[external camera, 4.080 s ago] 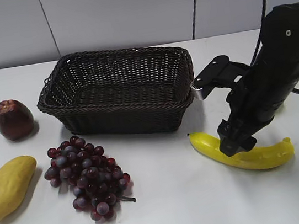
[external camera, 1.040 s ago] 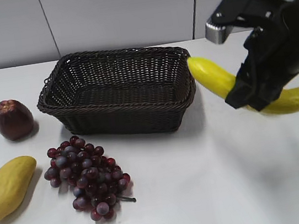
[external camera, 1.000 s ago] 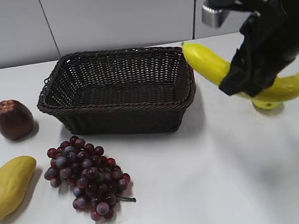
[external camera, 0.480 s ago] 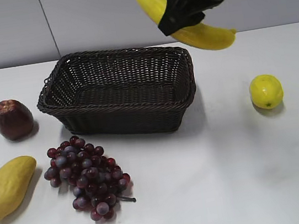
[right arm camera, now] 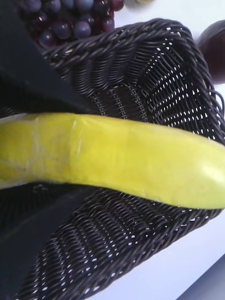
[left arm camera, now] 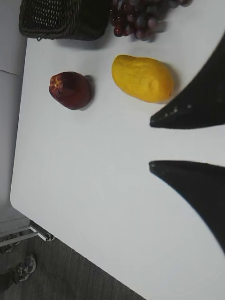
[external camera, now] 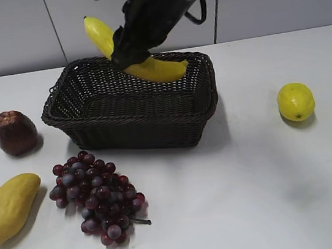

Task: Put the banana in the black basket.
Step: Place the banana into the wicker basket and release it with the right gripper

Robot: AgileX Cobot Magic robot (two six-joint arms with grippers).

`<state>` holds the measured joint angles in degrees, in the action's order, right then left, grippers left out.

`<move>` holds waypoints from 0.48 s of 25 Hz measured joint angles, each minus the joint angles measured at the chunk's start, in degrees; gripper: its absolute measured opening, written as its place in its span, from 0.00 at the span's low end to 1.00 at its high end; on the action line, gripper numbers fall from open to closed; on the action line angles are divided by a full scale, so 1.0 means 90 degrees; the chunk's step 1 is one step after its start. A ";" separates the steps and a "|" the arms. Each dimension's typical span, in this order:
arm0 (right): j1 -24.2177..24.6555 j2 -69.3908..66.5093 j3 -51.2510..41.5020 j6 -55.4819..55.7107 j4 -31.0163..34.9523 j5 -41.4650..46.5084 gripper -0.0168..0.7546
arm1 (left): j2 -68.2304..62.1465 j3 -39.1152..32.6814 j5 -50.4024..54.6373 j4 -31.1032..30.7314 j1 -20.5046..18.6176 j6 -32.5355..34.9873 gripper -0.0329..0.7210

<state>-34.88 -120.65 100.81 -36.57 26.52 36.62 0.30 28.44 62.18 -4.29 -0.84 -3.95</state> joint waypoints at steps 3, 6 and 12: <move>-0.0039 -0.0312 0.0009 -0.0040 0.0019 -0.0179 0.47 | 0.0000 0.0000 0.0000 0.0000 0.0000 0.0000 0.35; -0.0039 -0.0534 0.0009 -0.0043 0.0025 -0.0274 0.47 | 0.0000 0.0000 0.0000 0.0000 0.0000 0.0000 0.35; -0.0039 -0.0646 0.0009 -0.0043 0.0032 -0.0397 0.71 | 0.0000 0.0000 0.0000 0.0000 0.0000 0.0000 0.35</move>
<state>-35.23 -126.46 100.89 -36.95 26.80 33.06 0.30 28.44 62.18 -4.29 -0.84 -3.95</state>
